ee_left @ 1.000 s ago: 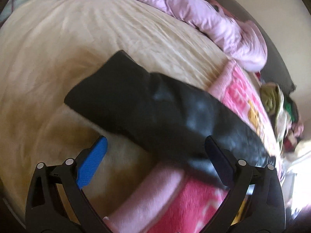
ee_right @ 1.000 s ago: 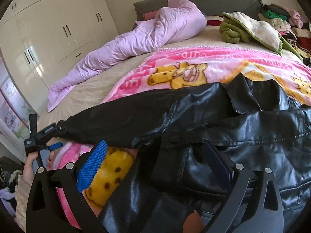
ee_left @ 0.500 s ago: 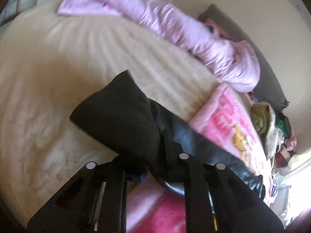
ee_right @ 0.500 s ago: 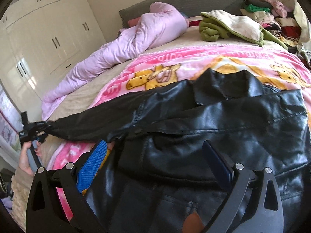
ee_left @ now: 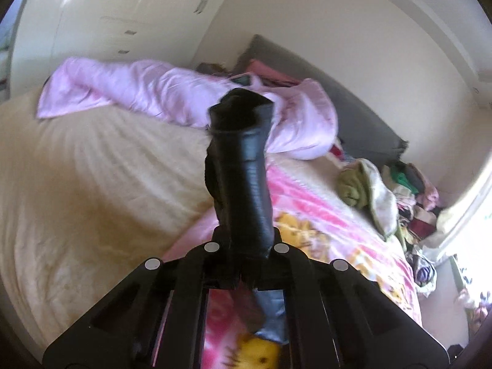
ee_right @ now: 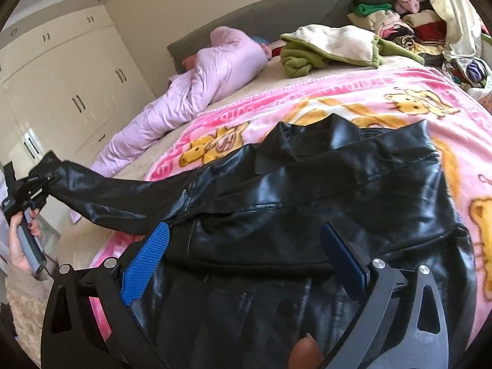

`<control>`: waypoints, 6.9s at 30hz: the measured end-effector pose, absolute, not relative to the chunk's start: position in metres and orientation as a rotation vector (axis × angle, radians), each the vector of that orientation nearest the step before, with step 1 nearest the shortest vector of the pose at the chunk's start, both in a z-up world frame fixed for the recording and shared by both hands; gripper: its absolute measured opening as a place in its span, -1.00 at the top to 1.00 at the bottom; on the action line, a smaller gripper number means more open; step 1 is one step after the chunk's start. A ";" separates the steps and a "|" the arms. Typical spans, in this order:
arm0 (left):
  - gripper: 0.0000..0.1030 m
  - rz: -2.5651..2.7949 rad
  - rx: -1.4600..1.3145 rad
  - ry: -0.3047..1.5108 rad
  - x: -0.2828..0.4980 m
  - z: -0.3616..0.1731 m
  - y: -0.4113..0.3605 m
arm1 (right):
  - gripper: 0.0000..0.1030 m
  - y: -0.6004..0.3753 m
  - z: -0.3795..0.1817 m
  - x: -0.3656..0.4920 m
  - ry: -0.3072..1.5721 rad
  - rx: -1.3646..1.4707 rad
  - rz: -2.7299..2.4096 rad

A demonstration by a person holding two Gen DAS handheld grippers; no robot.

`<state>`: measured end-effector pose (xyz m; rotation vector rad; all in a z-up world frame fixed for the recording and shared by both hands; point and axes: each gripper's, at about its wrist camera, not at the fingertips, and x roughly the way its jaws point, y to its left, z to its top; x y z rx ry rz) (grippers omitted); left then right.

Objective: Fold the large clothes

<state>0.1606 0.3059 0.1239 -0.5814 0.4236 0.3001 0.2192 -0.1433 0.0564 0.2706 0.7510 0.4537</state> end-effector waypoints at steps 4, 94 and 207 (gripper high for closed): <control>1.00 0.240 -0.546 0.398 0.165 0.145 0.269 | -0.90 -0.166 0.061 0.211 0.732 0.299 0.445; -0.81 -0.347 -0.040 0.745 0.225 0.030 -0.058 | -0.75 -0.306 0.015 0.194 0.869 0.648 0.268; -0.34 -0.164 -0.028 0.993 0.255 -0.041 -0.002 | -0.18 -0.222 -0.022 0.246 0.960 0.302 0.325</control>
